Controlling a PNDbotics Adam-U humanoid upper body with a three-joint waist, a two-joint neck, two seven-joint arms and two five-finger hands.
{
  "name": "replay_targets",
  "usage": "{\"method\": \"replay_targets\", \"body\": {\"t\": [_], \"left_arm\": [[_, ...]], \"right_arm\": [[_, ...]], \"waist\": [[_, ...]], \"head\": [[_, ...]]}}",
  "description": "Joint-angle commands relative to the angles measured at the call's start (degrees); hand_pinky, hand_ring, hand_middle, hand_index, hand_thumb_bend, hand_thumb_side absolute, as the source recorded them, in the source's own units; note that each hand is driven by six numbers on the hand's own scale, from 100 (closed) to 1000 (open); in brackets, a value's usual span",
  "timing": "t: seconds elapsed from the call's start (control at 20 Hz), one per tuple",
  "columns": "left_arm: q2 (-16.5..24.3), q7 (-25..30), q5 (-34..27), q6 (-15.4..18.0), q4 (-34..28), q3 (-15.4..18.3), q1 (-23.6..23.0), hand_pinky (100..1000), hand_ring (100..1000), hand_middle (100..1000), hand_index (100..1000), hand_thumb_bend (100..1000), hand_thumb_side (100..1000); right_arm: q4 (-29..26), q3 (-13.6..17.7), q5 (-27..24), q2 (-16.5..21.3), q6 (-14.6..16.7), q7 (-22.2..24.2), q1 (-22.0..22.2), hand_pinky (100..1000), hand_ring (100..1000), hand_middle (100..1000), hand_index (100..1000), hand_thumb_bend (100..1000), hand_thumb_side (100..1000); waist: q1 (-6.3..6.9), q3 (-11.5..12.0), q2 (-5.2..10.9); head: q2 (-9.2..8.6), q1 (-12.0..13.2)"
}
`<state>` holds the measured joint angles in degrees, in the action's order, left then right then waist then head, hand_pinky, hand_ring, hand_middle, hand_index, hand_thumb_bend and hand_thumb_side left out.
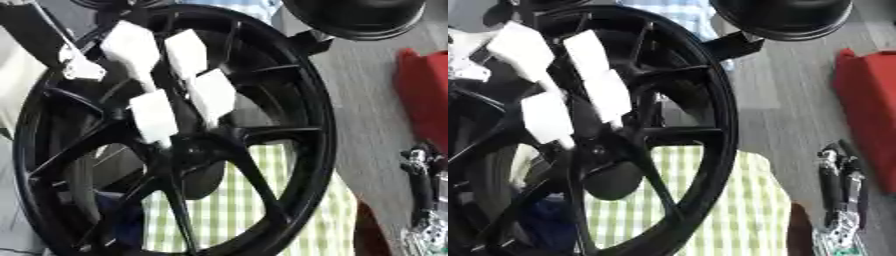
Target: Pull the pin out of the wheel hub.
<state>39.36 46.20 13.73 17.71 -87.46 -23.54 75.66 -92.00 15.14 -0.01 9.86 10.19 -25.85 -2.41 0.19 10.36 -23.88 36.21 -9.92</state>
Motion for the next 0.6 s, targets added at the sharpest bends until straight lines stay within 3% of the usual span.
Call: {"method": "replay_targets", "body": {"t": [0.05,0.35,0.6], "left_arm": [[2.07,5.77,-3.7,2.9,-0.34,5.78,1.22,646,480,266,328,100,286],[4.49,1.6,-8.86,-0.76,5.77,15.79,-0.43,633,465,245,312,100,246],[5.09,-0.46,-8.88,-0.17,8.01,17.14,-0.98,633,465,245,312,100,246]], "right_arm": [[-0.62,0.39,-0.44,1.38,0.14,-0.25,0.23,754,795,583,903,100,728],[-0.33,0.67,-0.81,1.7,0.23,-0.51,0.48,754,795,583,903,100,733],[-0.26,0.69,-0.89,1.77,0.27,-0.54,0.49,754,795,583,903,100,733]], "waist": [[0.05,0.24,1.93],[0.06,0.95,2.22],[0.07,1.0,2.24]], "head": [[0.3,0.02],[0.63,-0.62],[0.76,-0.74]]}}
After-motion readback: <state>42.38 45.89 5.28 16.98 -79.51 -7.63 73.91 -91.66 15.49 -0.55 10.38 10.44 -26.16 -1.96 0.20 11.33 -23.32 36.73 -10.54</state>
